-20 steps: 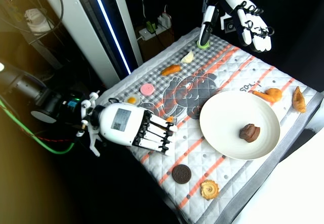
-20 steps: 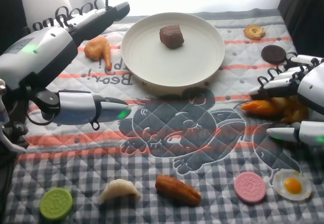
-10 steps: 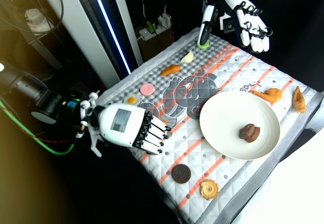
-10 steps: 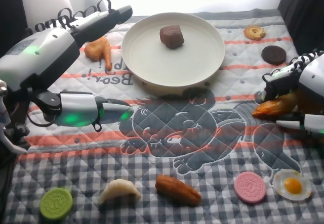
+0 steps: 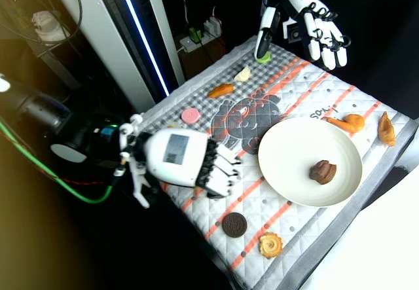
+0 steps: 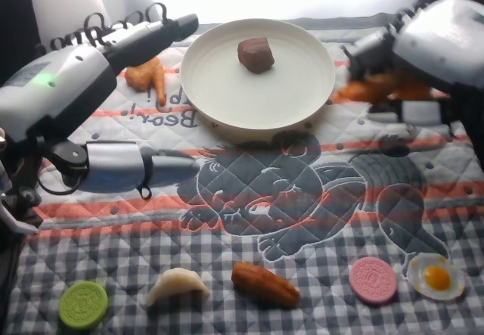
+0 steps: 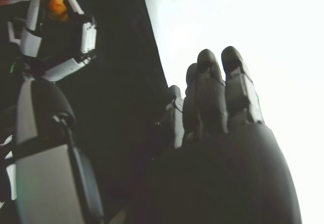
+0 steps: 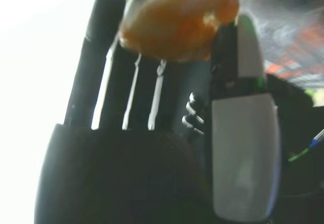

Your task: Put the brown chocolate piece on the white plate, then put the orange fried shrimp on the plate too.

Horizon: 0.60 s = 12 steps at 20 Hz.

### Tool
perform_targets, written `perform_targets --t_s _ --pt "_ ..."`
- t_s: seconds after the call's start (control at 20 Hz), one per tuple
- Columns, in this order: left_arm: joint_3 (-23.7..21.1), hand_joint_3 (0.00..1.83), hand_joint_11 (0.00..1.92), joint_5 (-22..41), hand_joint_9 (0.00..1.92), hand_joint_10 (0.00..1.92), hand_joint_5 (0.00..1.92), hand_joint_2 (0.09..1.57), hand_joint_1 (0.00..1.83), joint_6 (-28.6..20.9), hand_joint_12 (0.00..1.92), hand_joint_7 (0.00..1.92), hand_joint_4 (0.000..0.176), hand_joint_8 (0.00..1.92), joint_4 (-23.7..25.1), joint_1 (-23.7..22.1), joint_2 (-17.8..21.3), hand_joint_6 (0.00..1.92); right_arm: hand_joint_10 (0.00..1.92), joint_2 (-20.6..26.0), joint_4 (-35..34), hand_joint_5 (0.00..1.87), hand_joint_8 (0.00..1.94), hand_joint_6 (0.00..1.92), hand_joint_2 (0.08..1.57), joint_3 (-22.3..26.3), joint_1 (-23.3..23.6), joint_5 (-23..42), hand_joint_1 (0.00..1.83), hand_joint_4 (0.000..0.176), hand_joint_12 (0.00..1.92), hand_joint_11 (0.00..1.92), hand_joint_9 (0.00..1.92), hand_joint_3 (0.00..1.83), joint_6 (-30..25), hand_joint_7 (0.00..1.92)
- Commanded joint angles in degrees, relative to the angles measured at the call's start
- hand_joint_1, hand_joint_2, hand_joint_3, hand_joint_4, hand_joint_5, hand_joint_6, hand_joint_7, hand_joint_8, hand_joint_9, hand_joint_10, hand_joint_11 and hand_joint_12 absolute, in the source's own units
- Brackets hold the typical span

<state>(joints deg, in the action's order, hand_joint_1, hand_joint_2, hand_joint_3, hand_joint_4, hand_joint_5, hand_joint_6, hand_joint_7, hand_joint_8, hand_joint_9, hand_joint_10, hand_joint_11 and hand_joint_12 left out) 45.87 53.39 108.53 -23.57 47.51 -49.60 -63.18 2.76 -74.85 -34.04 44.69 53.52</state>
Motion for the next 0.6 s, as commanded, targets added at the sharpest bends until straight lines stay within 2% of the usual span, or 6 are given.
perform_targets --t_s 0.0,0.15,0.3,0.45,0.5,0.55 --pt "-0.1 0.01 0.00 7.8 0.24 0.00 0.14 0.87 0.84 -0.2 0.30 0.19 0.157 0.00 1.5 -0.2 0.4 0.00 0.39 -0.8 0.6 0.95 0.63 1.00 1.07 -0.8 1.9 4.7 1.26 0.000 0.89 1.24 1.36 0.00 0.0 1.21" --pt "0.0 0.00 0.00 7.6 0.24 0.00 0.14 0.88 0.79 -0.2 0.38 0.21 0.152 0.00 1.5 -0.2 0.4 0.00 0.17 -4.8 2.2 1.00 0.56 0.87 1.05 -3.8 7.2 2.6 1.27 0.000 0.98 1.32 1.54 0.00 0.0 1.28" --pt "0.0 0.00 0.00 7.5 0.23 0.00 0.16 0.88 0.78 -0.2 0.72 0.23 0.145 0.00 1.1 -0.2 0.3 0.00 0.07 -8.8 3.5 1.00 0.55 0.92 1.06 -6.2 10.8 0.4 1.27 0.000 0.89 1.27 1.55 0.00 0.0 1.26" --pt "0.3 0.00 0.00 7.1 0.21 0.01 0.18 0.88 0.80 -0.2 0.66 0.22 0.131 0.00 1.1 -0.3 0.0 0.01 0.06 -10.9 5.5 0.98 0.85 0.94 1.09 -7.4 12.8 -1.0 1.26 0.000 1.02 1.18 1.53 0.00 0.1 1.09" --pt "0.3 0.00 0.00 7.0 0.21 0.01 0.19 0.88 0.82 -0.2 0.66 0.22 0.132 0.00 1.1 -0.3 0.0 0.01 0.01 -10.9 5.6 0.63 0.45 0.31 1.02 -7.4 13.1 -1.0 1.07 0.000 1.00 0.70 1.05 0.00 0.1 0.71" --pt "0.3 0.00 0.00 7.0 0.20 0.00 0.19 0.87 0.83 -0.2 0.60 0.21 0.137 0.00 1.1 -0.3 0.0 0.00 0.00 -10.9 6.0 0.04 0.02 0.01 0.86 -7.2 13.3 -1.0 0.66 0.140 1.23 0.26 0.37 0.00 0.1 0.07"
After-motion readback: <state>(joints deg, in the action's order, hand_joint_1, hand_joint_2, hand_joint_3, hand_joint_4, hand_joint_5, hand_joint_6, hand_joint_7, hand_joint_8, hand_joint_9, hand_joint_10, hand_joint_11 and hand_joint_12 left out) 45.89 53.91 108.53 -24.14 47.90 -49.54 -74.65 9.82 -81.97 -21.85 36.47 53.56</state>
